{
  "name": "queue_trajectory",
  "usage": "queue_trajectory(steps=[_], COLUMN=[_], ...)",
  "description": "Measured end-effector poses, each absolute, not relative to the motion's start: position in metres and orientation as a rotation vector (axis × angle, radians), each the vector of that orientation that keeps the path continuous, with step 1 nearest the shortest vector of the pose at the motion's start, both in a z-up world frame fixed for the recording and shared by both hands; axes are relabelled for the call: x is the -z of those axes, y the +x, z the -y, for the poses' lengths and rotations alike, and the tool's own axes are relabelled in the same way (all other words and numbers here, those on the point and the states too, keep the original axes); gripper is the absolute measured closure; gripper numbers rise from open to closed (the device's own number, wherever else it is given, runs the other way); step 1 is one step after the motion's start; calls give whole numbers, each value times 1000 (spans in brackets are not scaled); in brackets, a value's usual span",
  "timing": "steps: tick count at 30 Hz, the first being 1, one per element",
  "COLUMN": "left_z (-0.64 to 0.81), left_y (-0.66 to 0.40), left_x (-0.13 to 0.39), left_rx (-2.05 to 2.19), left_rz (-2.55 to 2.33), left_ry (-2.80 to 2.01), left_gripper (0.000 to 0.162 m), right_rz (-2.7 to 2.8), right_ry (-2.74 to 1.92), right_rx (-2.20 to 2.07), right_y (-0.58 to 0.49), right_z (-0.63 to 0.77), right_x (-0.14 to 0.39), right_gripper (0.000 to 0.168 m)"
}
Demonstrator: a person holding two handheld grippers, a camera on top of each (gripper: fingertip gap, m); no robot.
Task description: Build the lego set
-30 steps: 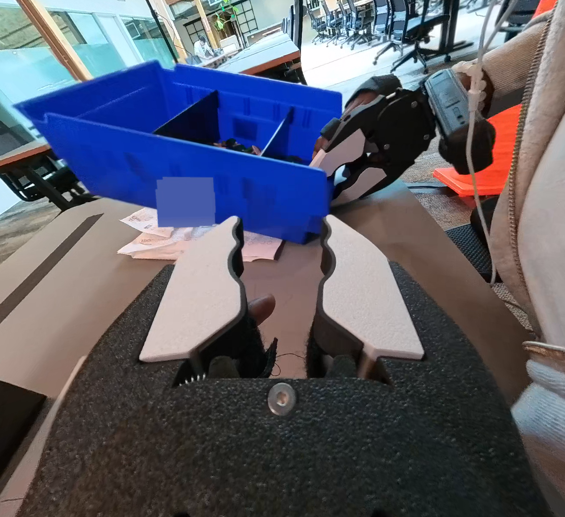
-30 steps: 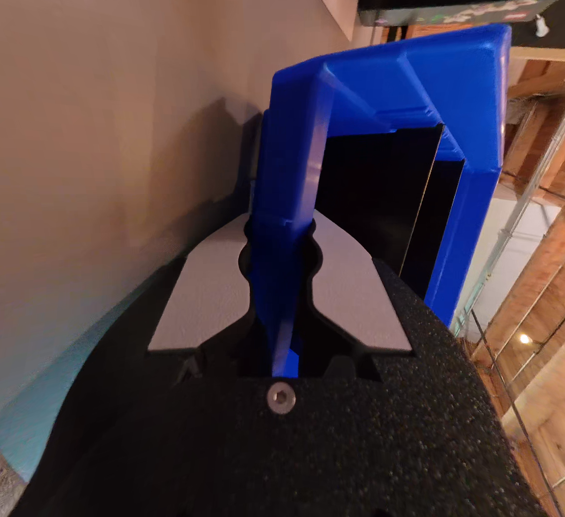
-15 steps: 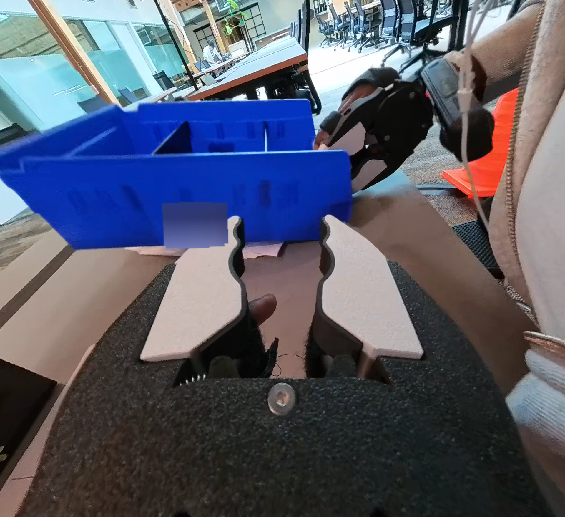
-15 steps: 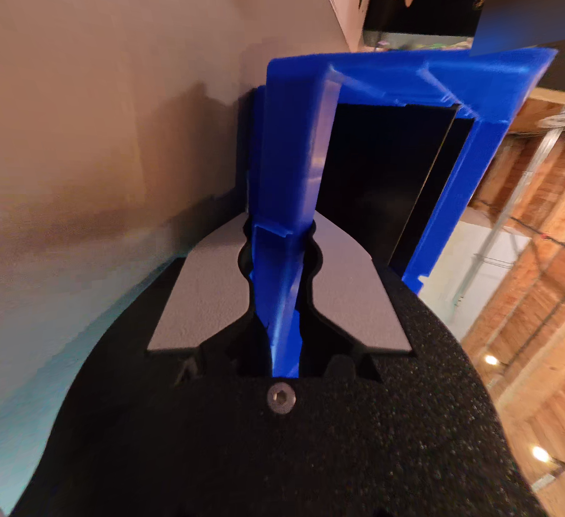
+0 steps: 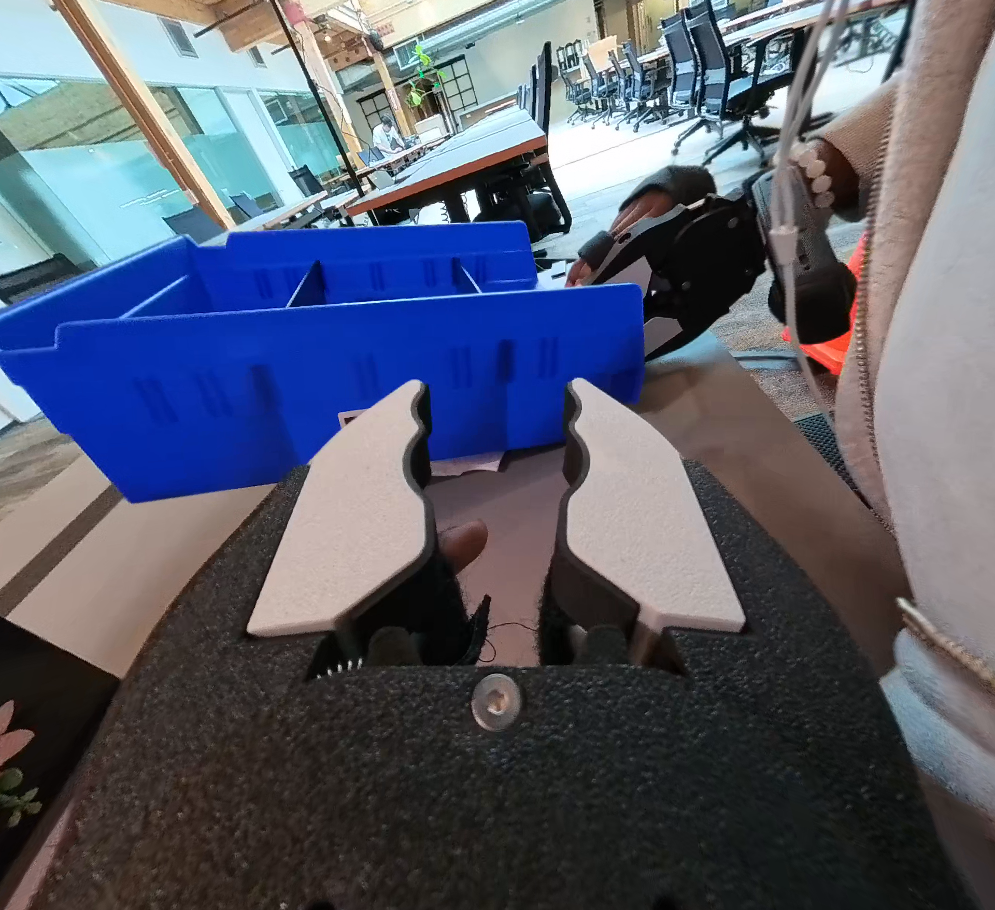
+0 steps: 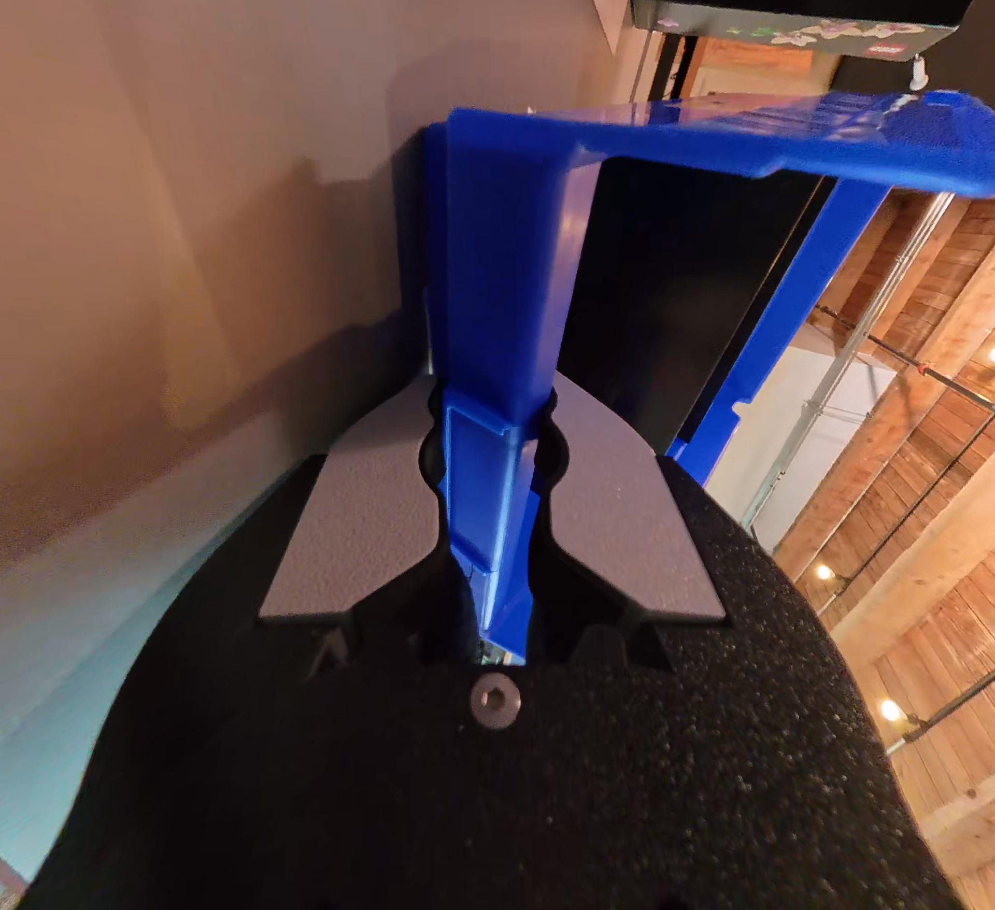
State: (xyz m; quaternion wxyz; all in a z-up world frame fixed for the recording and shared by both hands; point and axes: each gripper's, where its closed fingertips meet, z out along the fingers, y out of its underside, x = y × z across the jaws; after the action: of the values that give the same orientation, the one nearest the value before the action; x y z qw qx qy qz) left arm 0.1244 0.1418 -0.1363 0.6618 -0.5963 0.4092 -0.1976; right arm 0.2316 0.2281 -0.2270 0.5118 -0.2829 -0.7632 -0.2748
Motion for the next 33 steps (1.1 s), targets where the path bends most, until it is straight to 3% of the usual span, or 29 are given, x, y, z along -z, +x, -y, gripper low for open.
queue_trajectory(steps=[13,24,27,31,33], left_z=[-134,-121,-121,-123,-125], left_y=[123,115,114,113,111], left_x=[127,122,123,124,125], left_rx=[463,498,506,506,502], left_rz=[-917,-909,-899,-891,-882], left_ry=[-1322,-1315,-1327,-1339,-1342], left_gripper=[117,117,117,117,117], right_rz=[1823,2123,2197,1797,1555], right_ry=[-860,-1096,-1221,-1667,-1946], right_rx=[645,616,454,-265,-614], right_y=[233,255,275,247,226], right_z=[-230,-232,-225,-216,-215], right_x=[228,217,207,165,159], right_gripper=[138,132,129,157,159])
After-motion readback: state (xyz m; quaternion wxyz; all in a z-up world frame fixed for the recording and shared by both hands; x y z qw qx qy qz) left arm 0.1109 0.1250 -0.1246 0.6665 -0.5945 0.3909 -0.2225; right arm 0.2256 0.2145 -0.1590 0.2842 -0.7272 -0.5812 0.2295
